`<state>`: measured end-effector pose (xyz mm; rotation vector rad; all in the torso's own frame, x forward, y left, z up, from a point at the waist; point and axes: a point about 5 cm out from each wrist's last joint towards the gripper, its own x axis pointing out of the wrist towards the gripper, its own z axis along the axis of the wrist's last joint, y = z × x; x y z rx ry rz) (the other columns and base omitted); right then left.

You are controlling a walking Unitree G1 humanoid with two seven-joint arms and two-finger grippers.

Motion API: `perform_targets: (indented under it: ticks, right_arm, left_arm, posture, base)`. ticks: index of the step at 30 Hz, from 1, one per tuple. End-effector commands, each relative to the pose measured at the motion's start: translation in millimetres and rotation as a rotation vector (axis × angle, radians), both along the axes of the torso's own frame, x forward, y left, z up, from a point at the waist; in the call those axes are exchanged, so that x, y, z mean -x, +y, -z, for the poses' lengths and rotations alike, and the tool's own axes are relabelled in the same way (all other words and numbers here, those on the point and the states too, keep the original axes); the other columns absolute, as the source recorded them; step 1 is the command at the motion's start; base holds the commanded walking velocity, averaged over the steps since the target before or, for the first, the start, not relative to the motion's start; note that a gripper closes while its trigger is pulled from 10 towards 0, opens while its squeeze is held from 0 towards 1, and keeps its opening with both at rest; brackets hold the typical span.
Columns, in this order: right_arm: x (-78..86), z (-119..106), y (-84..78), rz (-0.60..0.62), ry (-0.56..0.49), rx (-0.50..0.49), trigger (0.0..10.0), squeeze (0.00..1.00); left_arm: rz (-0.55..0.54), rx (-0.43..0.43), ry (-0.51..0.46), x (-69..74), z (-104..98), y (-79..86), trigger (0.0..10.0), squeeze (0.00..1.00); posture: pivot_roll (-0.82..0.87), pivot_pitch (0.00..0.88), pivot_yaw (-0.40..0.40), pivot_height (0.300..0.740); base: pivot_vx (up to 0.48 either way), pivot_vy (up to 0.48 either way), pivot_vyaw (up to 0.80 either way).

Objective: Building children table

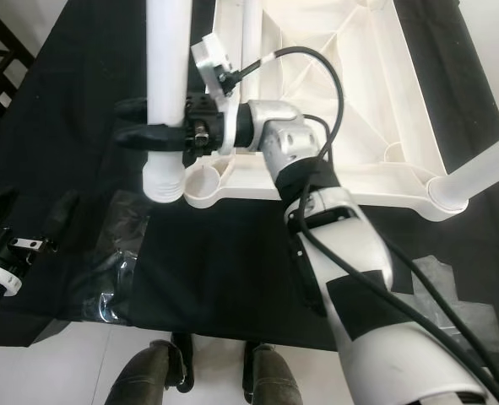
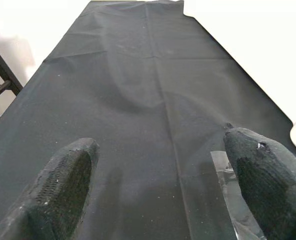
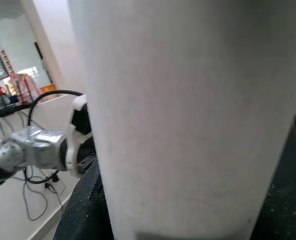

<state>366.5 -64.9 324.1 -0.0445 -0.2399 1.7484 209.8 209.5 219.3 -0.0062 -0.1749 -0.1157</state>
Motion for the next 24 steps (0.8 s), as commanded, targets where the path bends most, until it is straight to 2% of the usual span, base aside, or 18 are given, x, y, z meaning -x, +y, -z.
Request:
perform_targets:
  ticks: [1, 4, 10, 16, 24]
  right_arm:
    - [1.4, 1.4, 1.3, -0.026, -0.015, 0.029, 10.0, 0.00]
    - [0.3, 18.8, 0.3, -0.004, -0.058, 0.144, 10.0, 0.00]
    - [-4.4, 32.1, -0.7, 0.081, -0.125, 0.248, 10.0, 0.00]
    - [-7.9, 35.5, -1.1, 0.142, -0.132, 0.248, 10.0, 0.00]
    - [-8.4, 38.6, -8.7, 0.127, -0.077, 0.236, 10.0, 0.00]
  left_arm:
    - [-0.007, 0.009, 0.015, 3.4, 3.7, 1.9, 10.0, 0.00]
    - [-0.005, 0.009, 0.015, 4.9, 3.2, 1.6, 10.0, 0.00]
    - [-0.002, 0.009, 0.018, 6.2, 3.8, 1.0, 10.0, 0.00]
    - [0.001, 0.010, 0.020, 8.7, 3.9, -0.4, 10.0, 0.00]
    - [0.003, 0.011, 0.023, 10.6, 4.1, -0.9, 10.0, 0.00]
  posture:
    - [0.07, 0.389, -0.034, 0.740]
    - [0.07, 0.393, -0.032, 0.740]
    - [0.06, 0.394, -0.027, 0.740]
    - [0.07, 0.396, -0.024, 0.740]
    - [0.07, 0.395, -0.019, 0.740]
  base:
    - [0.000, 0.000, 0.00]
    - [0.000, 0.000, 0.00]
    - [0.000, 0.000, 0.00]
    - [0.000, 0.000, 0.00]
    - [0.000, 0.000, 0.00]
